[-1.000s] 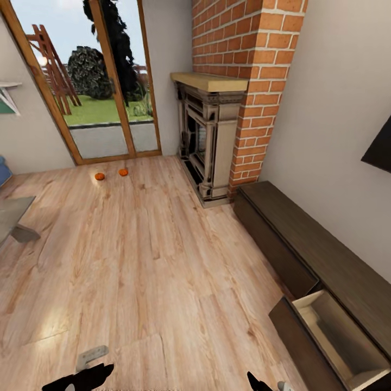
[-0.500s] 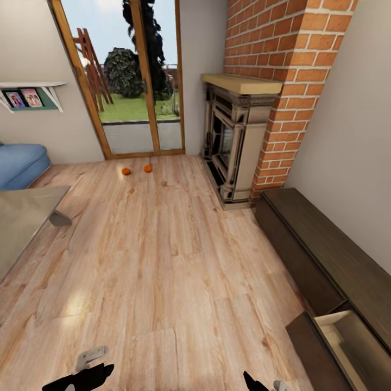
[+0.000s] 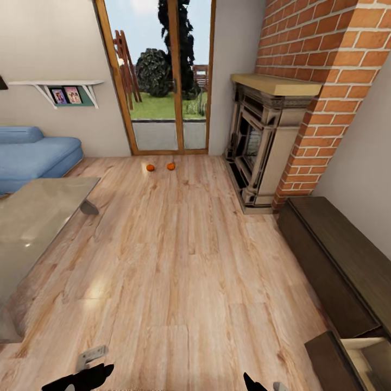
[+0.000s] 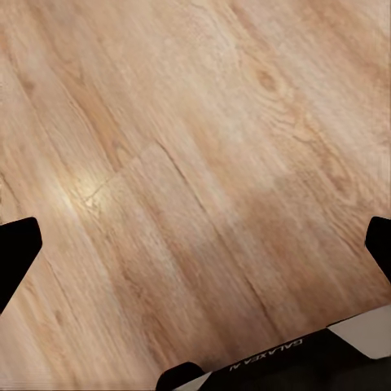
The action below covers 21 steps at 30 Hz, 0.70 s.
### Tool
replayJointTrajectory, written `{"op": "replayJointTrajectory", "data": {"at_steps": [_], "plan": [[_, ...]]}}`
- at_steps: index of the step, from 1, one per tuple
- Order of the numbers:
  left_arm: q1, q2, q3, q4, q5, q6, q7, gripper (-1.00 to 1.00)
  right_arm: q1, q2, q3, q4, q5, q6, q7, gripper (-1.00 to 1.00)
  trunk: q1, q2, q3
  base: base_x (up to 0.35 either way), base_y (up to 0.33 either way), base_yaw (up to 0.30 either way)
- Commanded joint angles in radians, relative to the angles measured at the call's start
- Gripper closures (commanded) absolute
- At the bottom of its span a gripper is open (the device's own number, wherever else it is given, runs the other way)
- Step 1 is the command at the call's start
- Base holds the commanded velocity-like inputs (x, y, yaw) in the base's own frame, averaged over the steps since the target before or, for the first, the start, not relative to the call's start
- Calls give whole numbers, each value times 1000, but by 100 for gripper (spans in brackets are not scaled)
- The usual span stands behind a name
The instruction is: Place each of the two pumpkins and all three candles from the living room inside a cabinet in the living room (use any cabinet), then make sure every cabinet is closed, and position the cauldron so it is next to a table in the living room.
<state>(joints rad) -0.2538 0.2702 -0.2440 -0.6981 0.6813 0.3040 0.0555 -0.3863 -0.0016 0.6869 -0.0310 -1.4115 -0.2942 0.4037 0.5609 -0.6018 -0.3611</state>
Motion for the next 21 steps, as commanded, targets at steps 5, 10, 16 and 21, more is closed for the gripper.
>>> {"op": "replayJointTrajectory", "data": {"at_steps": [5,10,16,21], "plan": [[-1,1,-7,-1,10,2,6,-100,0,0,8,1,-11,-3,3,-100,0,-1,-1,76,49,291],[-1,1,-6,25,-27,0,7,-100,0,0,8,-1,-11,-6,-55,-100,0,-1,-1,229,93,291],[-1,1,-4,40,-80,-53,11,-100,0,8,36,-11,29,-29,-220,-100,0,-1,-1,246,11,116],[-1,-1,-3,47,-102,-75,63,-100,0,13,45,-13,58,-47,-300,-100,0,-1,-1,233,1,7]]}}
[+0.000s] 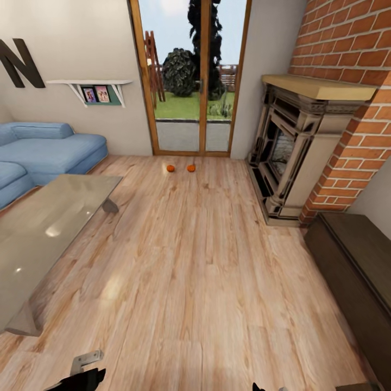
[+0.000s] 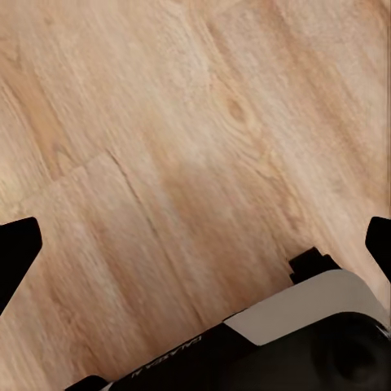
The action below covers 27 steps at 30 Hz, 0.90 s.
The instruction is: Place each of the two pumpkins and all three candles from the living room inside a cabinet in the living room (use any cabinet), then make sure every cabinet is closed, and position the cauldron so it is next to a table in the living room.
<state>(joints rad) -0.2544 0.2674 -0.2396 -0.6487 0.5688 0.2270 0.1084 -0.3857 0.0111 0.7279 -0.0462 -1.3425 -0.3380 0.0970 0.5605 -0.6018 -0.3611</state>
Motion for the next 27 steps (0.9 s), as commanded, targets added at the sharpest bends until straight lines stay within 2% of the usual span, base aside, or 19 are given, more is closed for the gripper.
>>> {"op": "replayJointTrajectory", "data": {"at_steps": [1,4,6,8,10,13,17,19,24,27], "plan": [[-1,-3,-8,-2,8,-2,16,-100,-1,1,5,2,-10,-5,3,-100,1,-1,-1,190,0,2],[-1,-27,-11,4,-2,-18,29,-100,-1,1,4,2,-10,-4,-6,-100,1,-1,-1,89,0,1],[-1,-41,-11,13,-31,-25,53,-100,-1,1,4,3,-11,-1,-33,-100,1,-1,-1,30,0,0],[-2,-61,-10,18,-61,-36,89,-100,-1,2,4,2,-10,2,-101,-100,1,-1,-1,12,0,0],[-2,-78,-8,28,-76,-59,130,-100,-1,3,4,1,-8,2,-186,-100,1,-1,-1,5,0,0],[-3,-91,-8,53,-84,-103,168,-100,-1,13,4,-1,-6,2,-270,-100,1,-1,-1,2,0,0],[-3,-99,-6,63,-85,-124,178,-100,-1,35,6,0,-2,3,-298,-100,1,-1,-1,0,0,0],[-3,-103,-6,65,-89,-128,180,-100,-1,40,7,0,20,3,-303,-100,1,-1,-1,0,0,0],[-4,-112,-6,56,-90,-115,179,-100,-1,45,6,0,127,1,-305,-100,1,-1,-1,0,0,0],[-8,-124,-6,58,-80,-63,179,-100,-1,46,5,-1,151,2,-306,-100,1,-1,-1,0,0,0]]}}
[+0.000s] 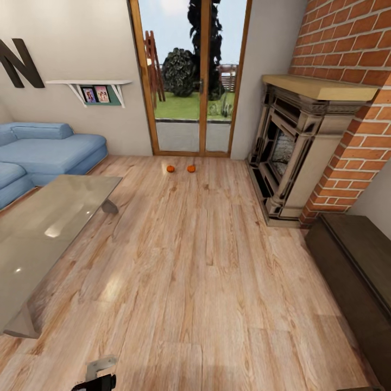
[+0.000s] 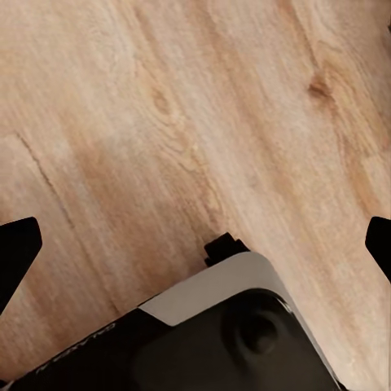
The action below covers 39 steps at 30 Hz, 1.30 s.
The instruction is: Place each of the two pumpkins and all three candles from the living room inside a cabinet in the living room (use any cabinet), then make sure every cabinet is closed, and position the cauldron so it is next to a table in the living room.
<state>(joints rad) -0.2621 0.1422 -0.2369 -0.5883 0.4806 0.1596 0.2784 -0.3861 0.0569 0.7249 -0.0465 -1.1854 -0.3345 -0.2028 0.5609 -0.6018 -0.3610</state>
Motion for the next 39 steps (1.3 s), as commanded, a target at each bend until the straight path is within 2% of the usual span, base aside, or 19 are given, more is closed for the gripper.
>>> {"op": "replayJointTrajectory", "data": {"at_steps": [1,5,8,12,13,18,19,31,39], "plan": [[-7,-2,-7,0,11,31,10,-100,0,0,8,-1,-3,-2,-6,-100,0,-1,-1,0,0,0],[-27,-15,0,6,35,78,12,-100,0,0,8,0,1,-5,-6,-100,0,-1,-1,0,0,0],[-34,-33,1,13,47,84,26,-100,0,0,8,0,2,-7,-6,-100,0,-1,-1,0,0,0],[-35,-40,6,17,48,77,43,-100,0,0,8,0,3,-8,-5,-100,0,-1,-1,0,0,0],[-35,-43,5,23,48,60,45,-100,0,0,8,0,3,-8,-4,-100,0,-1,-1,0,0,0],[-35,-67,0,130,52,-117,49,-100,0,0,10,0,5,-9,3,-100,0,-1,-1,13,4,0],[-35,-71,1,143,53,-130,50,-100,0,0,10,0,5,-9,3,-100,0,-1,-1,99,63,0],[-36,-78,9,166,55,-154,50,-100,0,0,10,-1,6,-9,5,-100,0,-1,-1,194,198,0],[-36,-82,10,168,56,-196,50,-100,0,0,10,-1,6,-10,5,-100,0,-1,-1,315,35,0]]}}
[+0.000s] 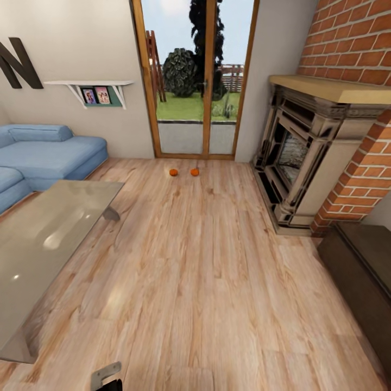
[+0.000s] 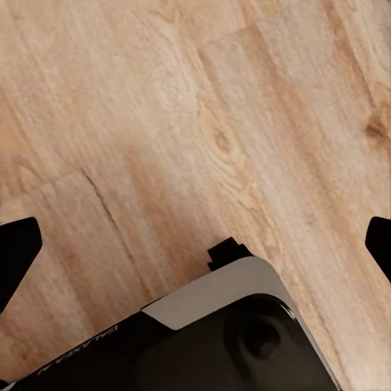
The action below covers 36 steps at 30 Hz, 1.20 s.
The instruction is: Place each of the two pumpkins and all three candles from the living room inside a cabinet in the living room (use any cabinet), then make sure every cabinet is closed, and position the cauldron so it is next to a table in the living room.
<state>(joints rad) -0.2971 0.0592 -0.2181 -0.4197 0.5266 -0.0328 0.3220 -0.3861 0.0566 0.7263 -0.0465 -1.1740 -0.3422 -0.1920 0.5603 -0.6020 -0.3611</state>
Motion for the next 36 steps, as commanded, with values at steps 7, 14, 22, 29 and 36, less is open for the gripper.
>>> {"op": "replayJointTrajectory", "data": {"at_steps": [7,14,22,29,36], "plan": [[-1,2,-8,2,10,-19,6,-100,0,0,8,-1,-6,-3,-4,-100,1,-1,-1,330,1,0],[0,2,-9,2,10,-19,5,-100,0,0,8,-1,-6,-3,-4,-100,1,-1,-1,331,0,0],[1,1,-12,10,11,-19,-2,-100,0,0,8,-1,-6,-7,-3,-100,1,-1,-1,331,0,0],[1,1,-13,51,10,-48,-6,-100,0,0,8,-1,-6,-25,-2,-100,1,-1,-1,331,0,0],[1,1,-14,57,10,-54,-6,-100,0,0,8,-1,-6,-28,-2,-100,1,-1,-1,331,0,0]]}}
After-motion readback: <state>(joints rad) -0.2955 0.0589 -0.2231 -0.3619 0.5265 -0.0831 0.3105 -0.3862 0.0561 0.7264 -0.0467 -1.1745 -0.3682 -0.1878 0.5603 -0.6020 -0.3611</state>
